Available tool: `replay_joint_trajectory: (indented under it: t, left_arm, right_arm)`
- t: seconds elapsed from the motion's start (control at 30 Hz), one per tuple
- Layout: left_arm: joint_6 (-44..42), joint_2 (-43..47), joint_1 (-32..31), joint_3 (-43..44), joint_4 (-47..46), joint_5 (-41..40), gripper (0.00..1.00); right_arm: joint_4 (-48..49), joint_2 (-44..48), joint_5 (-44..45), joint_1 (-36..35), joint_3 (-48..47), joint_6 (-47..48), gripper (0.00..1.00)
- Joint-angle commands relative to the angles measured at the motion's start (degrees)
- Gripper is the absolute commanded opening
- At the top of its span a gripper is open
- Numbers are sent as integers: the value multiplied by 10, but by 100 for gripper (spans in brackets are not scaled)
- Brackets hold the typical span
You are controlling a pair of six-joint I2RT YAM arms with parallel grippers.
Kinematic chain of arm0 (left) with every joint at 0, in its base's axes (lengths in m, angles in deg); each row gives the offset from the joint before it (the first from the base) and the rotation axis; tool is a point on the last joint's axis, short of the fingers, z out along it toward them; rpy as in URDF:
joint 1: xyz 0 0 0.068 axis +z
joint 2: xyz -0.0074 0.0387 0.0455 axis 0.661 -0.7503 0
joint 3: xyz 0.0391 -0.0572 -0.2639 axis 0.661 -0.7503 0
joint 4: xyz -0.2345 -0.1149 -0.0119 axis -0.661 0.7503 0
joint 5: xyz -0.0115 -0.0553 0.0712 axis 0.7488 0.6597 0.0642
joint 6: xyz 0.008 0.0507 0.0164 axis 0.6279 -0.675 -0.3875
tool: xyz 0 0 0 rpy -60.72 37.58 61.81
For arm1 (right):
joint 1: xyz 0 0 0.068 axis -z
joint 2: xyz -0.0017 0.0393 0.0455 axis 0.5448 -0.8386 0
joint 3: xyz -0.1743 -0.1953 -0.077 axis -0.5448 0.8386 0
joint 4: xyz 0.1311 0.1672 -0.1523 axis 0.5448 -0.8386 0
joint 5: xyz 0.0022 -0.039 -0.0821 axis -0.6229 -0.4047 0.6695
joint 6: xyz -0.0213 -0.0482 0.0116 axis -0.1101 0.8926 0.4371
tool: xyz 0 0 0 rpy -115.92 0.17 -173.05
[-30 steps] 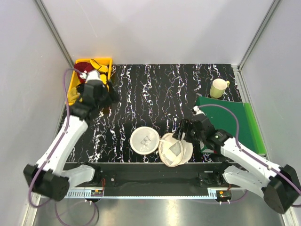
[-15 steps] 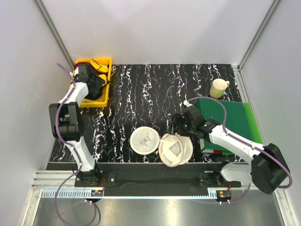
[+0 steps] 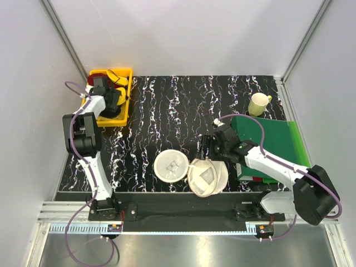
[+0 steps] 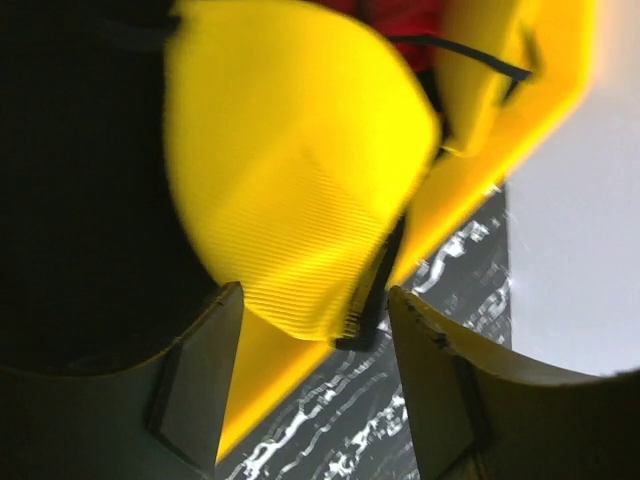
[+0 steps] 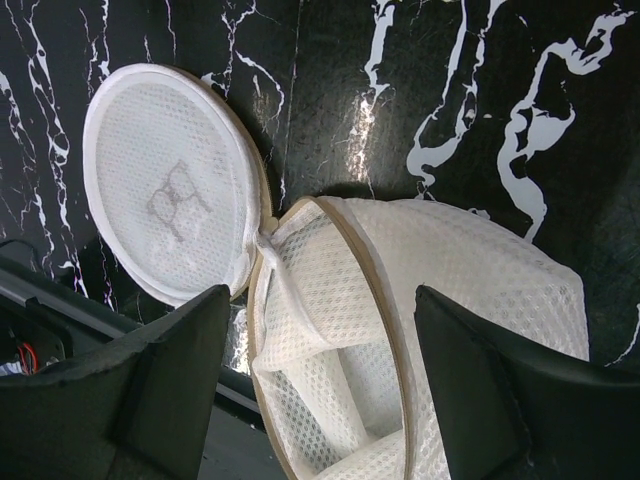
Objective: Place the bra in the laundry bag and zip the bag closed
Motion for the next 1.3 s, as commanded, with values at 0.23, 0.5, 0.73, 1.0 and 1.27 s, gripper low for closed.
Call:
replay_joint_trajectory:
  t: [0.23,0.5,0.73,1.0,1.27]
  left_arm:
    - [21,37,11,-55,-49,-34,69]
    - [-67,25,24,-17,-50,-21,67]
    - [-232,109,26,11,13,-77,76]
    - [-201,226,81,-97,95,-91,73]
    - [-184,231,136,-146,128,-35,58]
  right_arm:
    - [39,-21,-27,-4,-7,2,82]
    - [39,-10,-29,-4,-1,2,82]
    - [51,-28,-41,-4,3,4,83]
    - [66,-35,-61,-4,4,8,84]
    - [69,-24,-78,-4,2,14,85]
